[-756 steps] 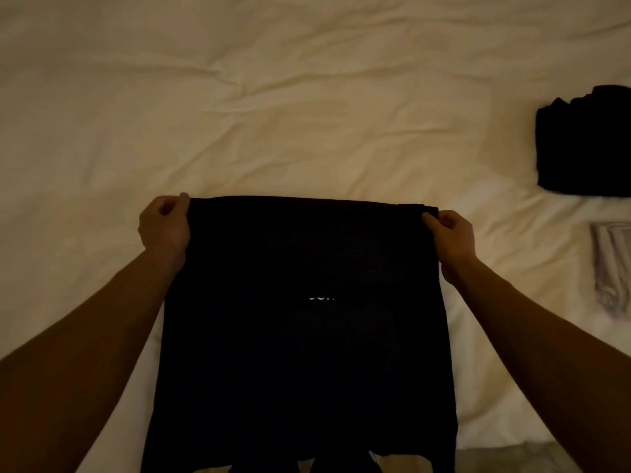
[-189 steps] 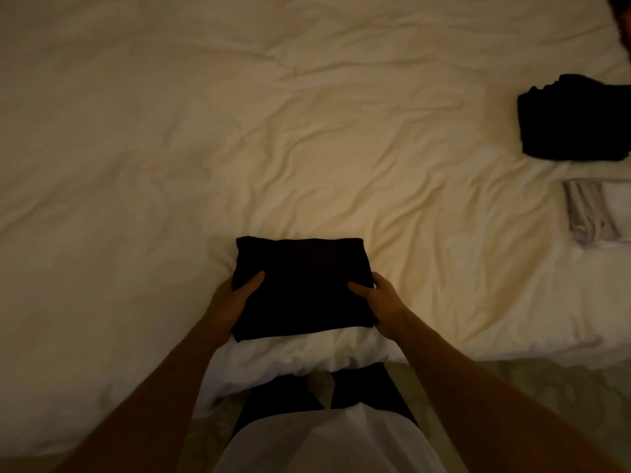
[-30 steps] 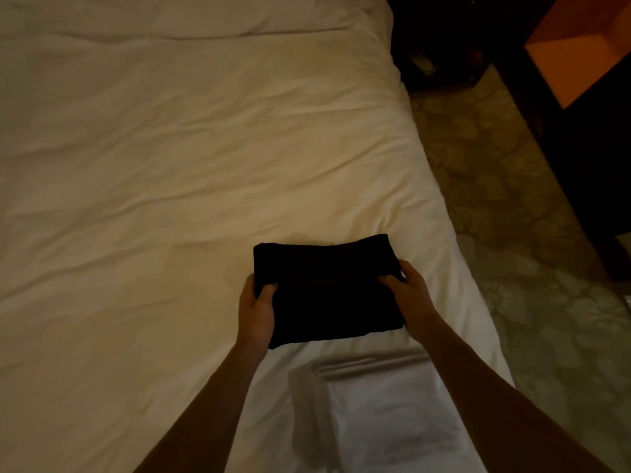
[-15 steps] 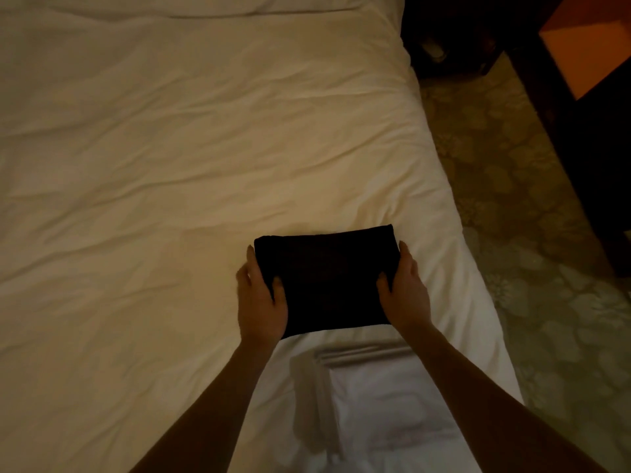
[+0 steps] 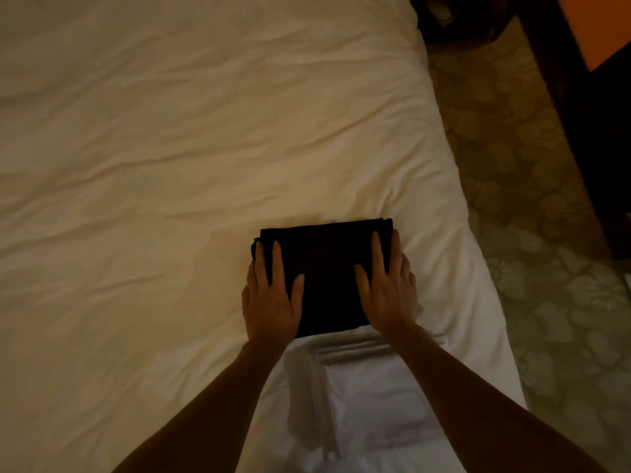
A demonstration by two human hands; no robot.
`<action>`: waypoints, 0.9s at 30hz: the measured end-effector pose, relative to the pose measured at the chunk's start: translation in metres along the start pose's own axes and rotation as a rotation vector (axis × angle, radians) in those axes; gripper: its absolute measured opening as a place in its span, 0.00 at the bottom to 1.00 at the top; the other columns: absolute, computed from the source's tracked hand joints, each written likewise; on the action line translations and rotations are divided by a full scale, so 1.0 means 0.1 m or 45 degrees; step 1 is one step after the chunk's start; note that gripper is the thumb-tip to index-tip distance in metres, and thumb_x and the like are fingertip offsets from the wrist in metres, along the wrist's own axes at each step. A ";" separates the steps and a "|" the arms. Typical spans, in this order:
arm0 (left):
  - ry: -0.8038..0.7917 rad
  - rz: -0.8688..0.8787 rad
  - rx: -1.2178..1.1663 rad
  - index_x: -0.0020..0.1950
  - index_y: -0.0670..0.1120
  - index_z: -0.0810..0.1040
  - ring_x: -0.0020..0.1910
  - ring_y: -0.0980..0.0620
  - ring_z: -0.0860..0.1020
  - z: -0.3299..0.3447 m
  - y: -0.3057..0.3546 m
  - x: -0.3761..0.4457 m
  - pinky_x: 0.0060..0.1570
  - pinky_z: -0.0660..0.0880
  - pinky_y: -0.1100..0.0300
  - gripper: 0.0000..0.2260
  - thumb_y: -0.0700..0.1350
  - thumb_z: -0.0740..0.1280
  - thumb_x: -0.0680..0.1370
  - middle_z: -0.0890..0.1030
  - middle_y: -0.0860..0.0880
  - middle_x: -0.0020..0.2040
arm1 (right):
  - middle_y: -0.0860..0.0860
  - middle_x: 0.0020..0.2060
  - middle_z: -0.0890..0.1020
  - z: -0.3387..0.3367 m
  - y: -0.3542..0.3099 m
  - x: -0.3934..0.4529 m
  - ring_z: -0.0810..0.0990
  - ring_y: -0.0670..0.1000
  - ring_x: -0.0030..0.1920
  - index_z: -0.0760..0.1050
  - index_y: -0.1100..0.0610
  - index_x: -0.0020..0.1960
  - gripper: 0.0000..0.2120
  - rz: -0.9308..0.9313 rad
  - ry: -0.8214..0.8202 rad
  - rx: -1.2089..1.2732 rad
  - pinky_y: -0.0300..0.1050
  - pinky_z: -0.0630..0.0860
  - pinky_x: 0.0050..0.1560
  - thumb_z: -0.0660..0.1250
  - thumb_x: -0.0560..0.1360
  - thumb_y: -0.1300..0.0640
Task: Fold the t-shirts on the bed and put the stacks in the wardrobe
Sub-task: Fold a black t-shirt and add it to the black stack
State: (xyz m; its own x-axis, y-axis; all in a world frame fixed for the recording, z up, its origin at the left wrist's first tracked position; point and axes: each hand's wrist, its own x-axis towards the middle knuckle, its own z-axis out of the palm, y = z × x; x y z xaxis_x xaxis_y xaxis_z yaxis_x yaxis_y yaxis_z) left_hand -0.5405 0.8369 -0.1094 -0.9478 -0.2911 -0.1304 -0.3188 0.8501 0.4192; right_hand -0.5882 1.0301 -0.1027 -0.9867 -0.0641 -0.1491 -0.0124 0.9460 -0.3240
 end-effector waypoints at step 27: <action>-0.691 -0.616 -1.434 0.73 0.53 0.70 0.61 0.48 0.80 -0.22 -0.52 0.33 0.63 0.76 0.46 0.44 0.64 0.80 0.61 0.80 0.50 0.64 | 0.54 0.54 0.85 -0.23 0.32 0.31 0.85 0.55 0.53 0.77 0.56 0.64 0.25 0.685 -0.735 1.613 0.50 0.81 0.54 0.75 0.70 0.47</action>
State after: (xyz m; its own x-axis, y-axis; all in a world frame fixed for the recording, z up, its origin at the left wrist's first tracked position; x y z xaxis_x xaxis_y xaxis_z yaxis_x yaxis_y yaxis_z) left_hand -0.5553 0.7738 -0.1159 -0.7113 -0.0247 -0.7024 -0.6870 -0.1865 0.7023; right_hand -0.6234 1.0660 -0.0966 -0.6254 -0.2060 -0.7526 0.7664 0.0188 -0.6421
